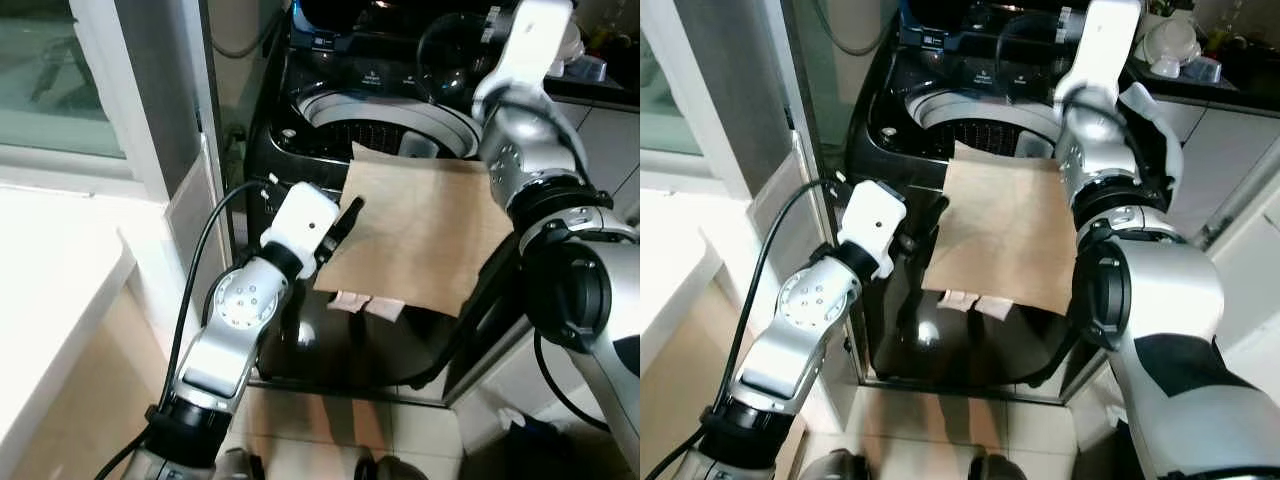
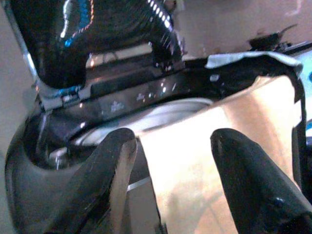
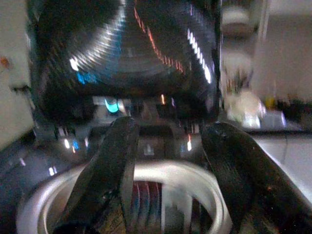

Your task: Clothes washing

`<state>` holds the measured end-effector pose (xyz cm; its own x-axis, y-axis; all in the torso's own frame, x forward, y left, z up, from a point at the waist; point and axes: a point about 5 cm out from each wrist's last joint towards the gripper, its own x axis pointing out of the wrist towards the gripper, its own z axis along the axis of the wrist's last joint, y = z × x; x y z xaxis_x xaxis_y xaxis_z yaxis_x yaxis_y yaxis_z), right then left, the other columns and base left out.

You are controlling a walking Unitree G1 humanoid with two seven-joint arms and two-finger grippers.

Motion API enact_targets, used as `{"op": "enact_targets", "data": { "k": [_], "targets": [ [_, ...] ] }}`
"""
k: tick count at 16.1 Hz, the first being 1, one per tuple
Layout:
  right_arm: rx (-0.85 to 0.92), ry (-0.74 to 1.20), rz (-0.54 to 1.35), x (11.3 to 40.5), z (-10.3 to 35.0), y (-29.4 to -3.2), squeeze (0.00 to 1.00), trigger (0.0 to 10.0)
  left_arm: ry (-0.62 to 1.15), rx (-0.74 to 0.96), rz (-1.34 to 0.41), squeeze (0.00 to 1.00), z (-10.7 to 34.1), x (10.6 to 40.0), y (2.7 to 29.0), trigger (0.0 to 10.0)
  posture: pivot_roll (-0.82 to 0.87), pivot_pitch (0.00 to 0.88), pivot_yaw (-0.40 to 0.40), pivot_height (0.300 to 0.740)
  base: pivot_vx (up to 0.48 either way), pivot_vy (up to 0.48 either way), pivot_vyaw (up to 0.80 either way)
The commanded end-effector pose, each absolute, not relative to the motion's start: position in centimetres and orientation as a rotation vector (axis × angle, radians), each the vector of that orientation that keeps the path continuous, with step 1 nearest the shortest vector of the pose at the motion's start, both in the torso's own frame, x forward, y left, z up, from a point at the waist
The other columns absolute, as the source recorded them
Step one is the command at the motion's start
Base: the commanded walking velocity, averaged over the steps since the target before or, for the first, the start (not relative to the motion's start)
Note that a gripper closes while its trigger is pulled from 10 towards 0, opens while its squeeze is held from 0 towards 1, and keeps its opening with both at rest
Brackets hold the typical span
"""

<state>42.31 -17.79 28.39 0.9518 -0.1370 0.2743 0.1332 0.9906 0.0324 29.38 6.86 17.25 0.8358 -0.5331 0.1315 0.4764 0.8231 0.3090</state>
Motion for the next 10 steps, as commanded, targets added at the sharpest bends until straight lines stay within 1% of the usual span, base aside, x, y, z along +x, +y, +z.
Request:
{"op": "enact_targets", "data": {
  "k": [1, 2, 3, 4, 5, 6, 7, 9, 10],
  "targets": [
    [-0.005, -0.314, -0.137, 41.2, 24.7, -17.9, 0.0, 10.0, -0.167, 0.235, -0.501, 0.0, 16.4, 29.6, 7.8, 10.0, 0.0, 0.0, -0.071, 0.724, 0.0, 0.0, 0.0],
    [-0.023, -0.342, -0.147, 40.1, 22.8, -18.1, 0.0, 10.0, -0.149, 0.224, -0.49, 0.0, 16.0, 29.7, 8.1, 10.0, -0.02, 0.0, -0.067, 0.724, 0.0, 0.0, 0.0],
    [-0.001, -0.33, -0.171, 39.1, 21.1, -18.4, 0.0, 10.0, -0.136, 0.223, -0.485, 0.0, 15.6, 29.6, 8.3, 10.0, -0.03, 0.0, -0.063, 0.724, 0.0, 0.0, 0.0],
    [0.016, -0.322, -0.194, 37.2, 18.7, -18.8, 0.0, 10.0, -0.112, 0.229, -0.474, 0.0, 14.9, 29.6, 8.7, 10.0, -0.05, 0.0, -0.048, 0.724, 0.0, 0.0, 0.0],
    [-0.017, -0.332, -0.191, 36.0, 17.6, -18.8, 0.0, 10.0, -0.094, 0.218, -0.469, 0.0, 14.6, 29.6, 8.8, 10.0, -0.07, 0.0, -0.039, 0.724, 0.0, 0.0, 0.0],
    [-0.066, -0.328, -0.179, 33.8, 15.5, -19.0, 0.0, 10.0, -0.061, 0.192, -0.456, 0.0, 13.9, 29.6, 9.0, 10.0, -0.09, 0.0, -0.027, 0.724, 0.0, 0.0, 0.0],
    [-0.084, -0.291, -0.174, 32.4, 13.7, -19.2, 0.0, 10.0, -0.035, 0.172, -0.454, 0.0, 13.4, 29.6, 9.1, 10.0, -0.1, 0.0, -0.024, 0.724, 0.0, 0.0, 0.0],
    [-0.043, -0.173, -0.162, 31.5, 11.3, -18.8, 0.0, 10.0, -0.032, 0.183, -0.458, 0.0, 13.3, 30.1, 8.6, 10.0, -0.12, 0.0, -0.005, 0.724, 0.0, 0.0, 0.0],
    [-0.038, -0.156, -0.14, 31.7, 11.3, -18.3, 0.0, 10.0, -0.033, 0.181, -0.458, 0.0, 13.3, 30.3, 8.4, 10.0, -0.12, 0.0, -0.002, 0.724, 0.0, 0.0, 0.0]
  ]
}}
